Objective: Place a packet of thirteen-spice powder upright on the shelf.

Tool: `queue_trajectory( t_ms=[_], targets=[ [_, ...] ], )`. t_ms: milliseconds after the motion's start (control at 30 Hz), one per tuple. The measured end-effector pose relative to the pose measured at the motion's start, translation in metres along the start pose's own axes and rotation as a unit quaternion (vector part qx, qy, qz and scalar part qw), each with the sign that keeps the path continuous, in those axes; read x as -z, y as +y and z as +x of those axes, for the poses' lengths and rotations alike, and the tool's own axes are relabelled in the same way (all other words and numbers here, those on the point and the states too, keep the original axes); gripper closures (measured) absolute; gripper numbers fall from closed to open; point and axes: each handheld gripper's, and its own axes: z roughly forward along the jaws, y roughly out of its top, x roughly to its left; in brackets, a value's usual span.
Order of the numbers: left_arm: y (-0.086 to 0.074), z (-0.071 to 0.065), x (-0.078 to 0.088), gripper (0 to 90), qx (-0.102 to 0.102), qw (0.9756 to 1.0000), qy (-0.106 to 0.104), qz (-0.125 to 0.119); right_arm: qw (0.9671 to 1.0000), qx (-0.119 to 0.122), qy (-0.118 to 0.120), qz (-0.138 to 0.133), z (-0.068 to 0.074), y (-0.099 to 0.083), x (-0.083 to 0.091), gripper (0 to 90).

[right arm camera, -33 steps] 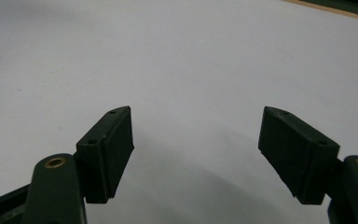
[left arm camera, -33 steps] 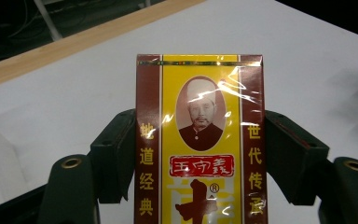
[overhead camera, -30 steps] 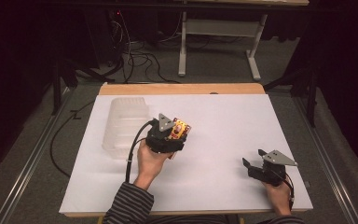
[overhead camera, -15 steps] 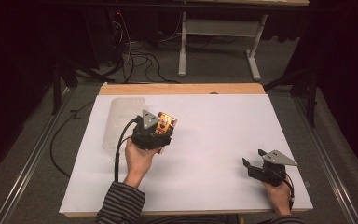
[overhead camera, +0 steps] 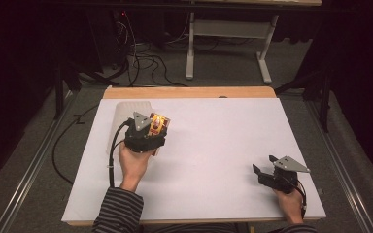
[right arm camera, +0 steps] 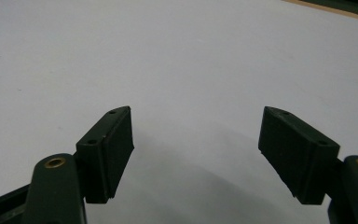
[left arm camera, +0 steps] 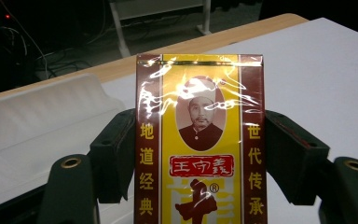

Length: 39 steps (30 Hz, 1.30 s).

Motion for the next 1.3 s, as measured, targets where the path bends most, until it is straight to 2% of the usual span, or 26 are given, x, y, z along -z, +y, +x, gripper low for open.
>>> queue_trajectory(
  t_ms=[167, 400, 500, 767, 967, 1067, 1300],
  targets=[
    [-0.004, 0.010, 0.002, 32.1, 0.008, 0.9999, 0.013, 0.001, 1.0000, 0.001, -0.001, 0.001, 0.000, 0.000, 0.000, 26.5],
    [-0.011, 0.027, 0.005, 32.0, 0.032, 0.9992, 0.026, -0.001, 1.0000, 0.000, -0.001, 0.001, 0.001, 0.000, 0.000, 26.5],
    [-0.012, 0.032, 0.007, 32.0, 0.044, 0.9988, 0.023, -0.005, 1.0000, 0.001, -0.001, 0.000, 0.001, 0.000, 0.000, 26.5],
    [-0.014, 0.038, 0.006, 31.9, 0.050, 0.9983, 0.029, -0.006, 1.0000, 0.001, -0.002, 0.003, 0.001, 0.000, -0.001, 26.6],
    [-0.017, 0.042, 0.005, 32.0, 0.053, 0.9977, 0.043, -0.003, 1.0000, 0.001, -0.002, 0.003, 0.001, 0.000, 0.000, 26.6],
    [-0.019, 0.044, 0.004, 32.0, 0.060, 0.9972, 0.044, -0.001, 1.0000, 0.002, -0.002, 0.003, 0.001, 0.000, -0.001, 26.6],
    [-0.029, 0.046, 0.003, 32.0, 0.058, 0.9970, 0.050, 0.011, 1.0000, 0.002, -0.002, 0.002, 0.001, 0.000, 0.000, 26.6]
  ],
)
